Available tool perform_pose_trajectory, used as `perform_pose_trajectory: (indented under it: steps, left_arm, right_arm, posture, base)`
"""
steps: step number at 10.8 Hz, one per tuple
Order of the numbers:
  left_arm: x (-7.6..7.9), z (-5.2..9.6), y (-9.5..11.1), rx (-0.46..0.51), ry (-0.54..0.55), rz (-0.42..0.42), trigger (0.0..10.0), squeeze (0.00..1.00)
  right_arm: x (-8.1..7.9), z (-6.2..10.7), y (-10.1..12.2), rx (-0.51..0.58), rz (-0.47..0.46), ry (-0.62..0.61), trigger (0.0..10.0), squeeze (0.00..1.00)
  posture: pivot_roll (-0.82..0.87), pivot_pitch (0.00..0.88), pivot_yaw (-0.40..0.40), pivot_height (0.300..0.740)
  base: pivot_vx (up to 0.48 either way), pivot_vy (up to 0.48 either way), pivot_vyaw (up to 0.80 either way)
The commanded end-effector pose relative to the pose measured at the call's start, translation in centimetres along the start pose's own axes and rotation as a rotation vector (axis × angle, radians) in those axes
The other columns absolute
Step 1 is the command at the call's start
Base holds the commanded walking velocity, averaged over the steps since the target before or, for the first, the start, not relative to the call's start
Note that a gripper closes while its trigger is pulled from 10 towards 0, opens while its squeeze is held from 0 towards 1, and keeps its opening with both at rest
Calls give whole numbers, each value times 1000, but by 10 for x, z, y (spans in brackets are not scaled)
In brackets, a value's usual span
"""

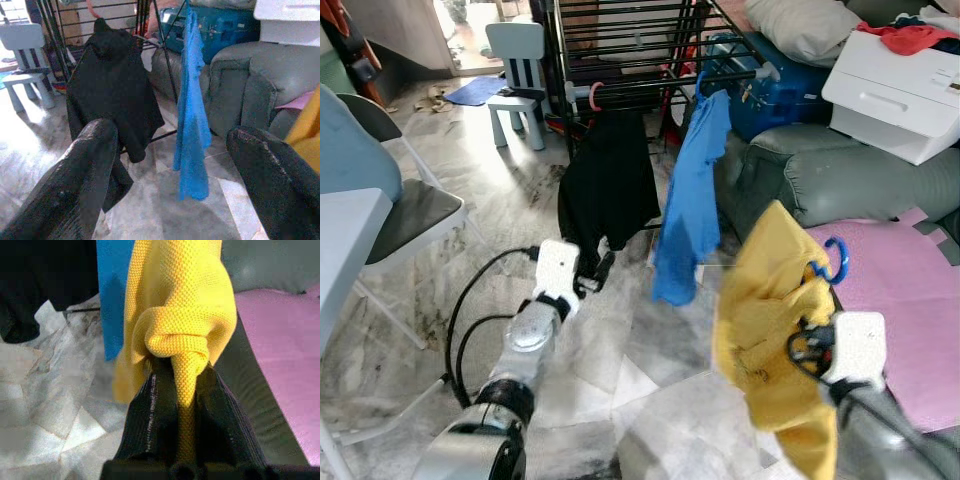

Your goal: Hang hanger

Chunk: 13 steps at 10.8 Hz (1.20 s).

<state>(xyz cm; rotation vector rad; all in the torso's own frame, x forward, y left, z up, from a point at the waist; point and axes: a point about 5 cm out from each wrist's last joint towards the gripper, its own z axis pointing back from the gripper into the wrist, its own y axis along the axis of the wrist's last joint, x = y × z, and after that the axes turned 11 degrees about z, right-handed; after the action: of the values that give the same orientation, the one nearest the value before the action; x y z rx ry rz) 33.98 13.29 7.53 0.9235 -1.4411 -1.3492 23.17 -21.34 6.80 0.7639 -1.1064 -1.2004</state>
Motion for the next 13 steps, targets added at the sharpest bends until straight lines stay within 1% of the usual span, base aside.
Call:
perform_pose_trajectory:
  steps: [1,2,4,5,7,9,10,13]
  left_arm:
    - [0,-2,6,30,6,-17,10000,0]
    - [1,-3,6,25,9,-18,10000,0]
    - [6,-5,6,18,6,-26,10000,0]
    - [9,-8,7,19,-1,-20,10000,0]
    - [12,-9,7,14,-3,-33,10000,0]
    - [13,-9,5,10,3,-29,10000,0]
    - [13,-9,4,6,12,-28,10000,0]
    - [16,-10,3,-9,5,-41,10000,0]
  right_arm:
    - [-2,1,17,83,-6,-11,5882,0]
    - [-16,2,17,93,-16,21,10000,0]
    - [-37,-1,26,127,-60,76,10000,0]
    - [-46,-1,30,144,-62,105,10000,0]
    - [-60,6,25,147,-35,178,10000,0]
    - [-62,8,22,137,-28,186,10000,0]
    - [-63,8,24,144,-41,188,10000,0]
    - [-63,7,25,138,-43,182,10000,0]
  posture:
    - [1,0,-25,740]
    - [3,0,-29,740]
    - [3,0,-19,740]
    - [3,0,-13,740]
    - [-1,0,-14,740]
    - [-2,0,-17,740]
    - [-3,0,-19,740]
    - [-10,0,-18,740]
  base:
    - [0,0,0]
    - [0,0,0]
    - [345,0,0]
    - [446,0,0]
    - [458,0,0]
    - [461,0,800]
    - [458,0,781]
    - [454,0,0]
